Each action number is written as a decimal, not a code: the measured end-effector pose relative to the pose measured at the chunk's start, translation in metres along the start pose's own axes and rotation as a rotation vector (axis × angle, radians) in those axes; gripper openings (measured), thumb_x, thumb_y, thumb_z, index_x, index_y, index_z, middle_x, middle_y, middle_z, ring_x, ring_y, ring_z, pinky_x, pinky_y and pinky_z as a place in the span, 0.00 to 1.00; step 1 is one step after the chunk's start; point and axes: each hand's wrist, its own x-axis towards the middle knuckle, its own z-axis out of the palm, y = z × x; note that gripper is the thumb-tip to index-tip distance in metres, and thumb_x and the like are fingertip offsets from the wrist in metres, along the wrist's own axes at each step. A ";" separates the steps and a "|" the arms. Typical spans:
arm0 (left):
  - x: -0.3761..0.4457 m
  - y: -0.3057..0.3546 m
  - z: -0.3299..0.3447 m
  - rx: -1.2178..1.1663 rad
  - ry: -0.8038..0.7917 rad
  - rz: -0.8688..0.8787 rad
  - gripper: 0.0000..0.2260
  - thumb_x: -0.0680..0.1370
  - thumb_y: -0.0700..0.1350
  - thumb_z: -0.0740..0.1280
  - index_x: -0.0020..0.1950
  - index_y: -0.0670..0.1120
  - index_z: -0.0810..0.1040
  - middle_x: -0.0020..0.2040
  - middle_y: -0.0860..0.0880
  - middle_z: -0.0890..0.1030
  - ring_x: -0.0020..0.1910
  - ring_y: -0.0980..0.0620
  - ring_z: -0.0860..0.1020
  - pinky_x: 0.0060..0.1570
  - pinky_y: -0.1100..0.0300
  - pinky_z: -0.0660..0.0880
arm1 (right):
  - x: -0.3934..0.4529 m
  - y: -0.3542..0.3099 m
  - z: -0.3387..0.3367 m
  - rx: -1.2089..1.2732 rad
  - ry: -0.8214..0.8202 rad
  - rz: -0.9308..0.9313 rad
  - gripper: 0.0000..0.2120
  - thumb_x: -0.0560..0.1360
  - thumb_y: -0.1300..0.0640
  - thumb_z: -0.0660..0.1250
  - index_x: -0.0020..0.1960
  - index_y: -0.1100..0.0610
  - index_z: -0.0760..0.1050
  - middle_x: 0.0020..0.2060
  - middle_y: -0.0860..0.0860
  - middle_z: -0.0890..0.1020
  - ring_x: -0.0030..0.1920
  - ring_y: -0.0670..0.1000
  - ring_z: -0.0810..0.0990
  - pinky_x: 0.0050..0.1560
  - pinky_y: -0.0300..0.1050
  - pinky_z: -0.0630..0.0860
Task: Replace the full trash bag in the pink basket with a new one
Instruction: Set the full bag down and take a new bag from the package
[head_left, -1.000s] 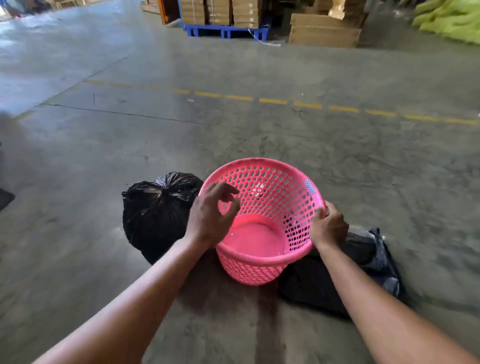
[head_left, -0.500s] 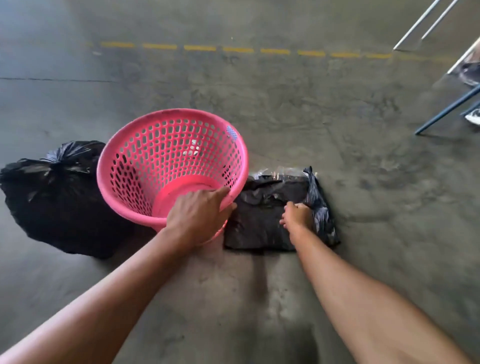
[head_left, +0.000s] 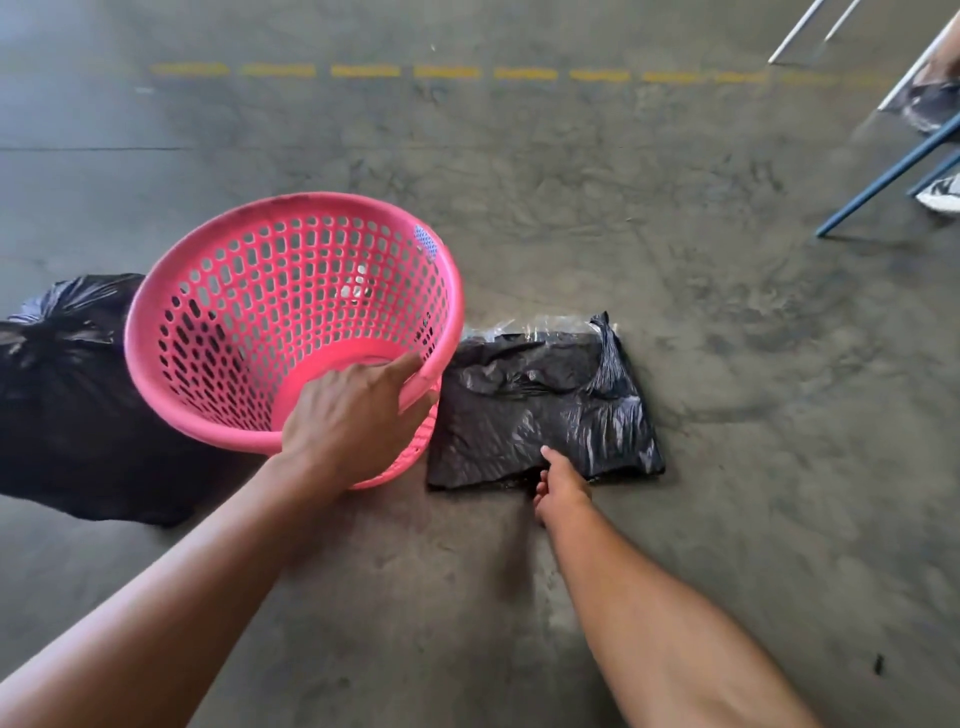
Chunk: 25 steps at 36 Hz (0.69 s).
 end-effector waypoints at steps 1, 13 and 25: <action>0.000 0.000 -0.001 0.002 0.001 -0.004 0.13 0.79 0.63 0.60 0.55 0.56 0.70 0.47 0.49 0.83 0.47 0.39 0.82 0.37 0.52 0.68 | -0.004 -0.005 0.001 -0.004 -0.001 -0.021 0.13 0.67 0.54 0.76 0.42 0.60 0.76 0.31 0.52 0.76 0.28 0.49 0.70 0.28 0.43 0.67; -0.002 0.003 -0.007 -0.097 -0.066 -0.137 0.22 0.77 0.71 0.53 0.53 0.56 0.74 0.46 0.51 0.83 0.47 0.42 0.83 0.41 0.49 0.77 | -0.112 -0.133 0.021 0.157 -0.135 -0.529 0.06 0.69 0.58 0.70 0.40 0.60 0.76 0.48 0.60 0.83 0.45 0.58 0.83 0.43 0.52 0.80; 0.050 -0.029 -0.044 -0.967 0.169 -0.503 0.22 0.79 0.60 0.66 0.66 0.48 0.76 0.57 0.45 0.81 0.56 0.46 0.81 0.47 0.58 0.74 | -0.327 -0.220 0.046 0.185 -0.807 -0.709 0.05 0.75 0.58 0.67 0.46 0.58 0.81 0.45 0.58 0.83 0.45 0.57 0.83 0.47 0.48 0.79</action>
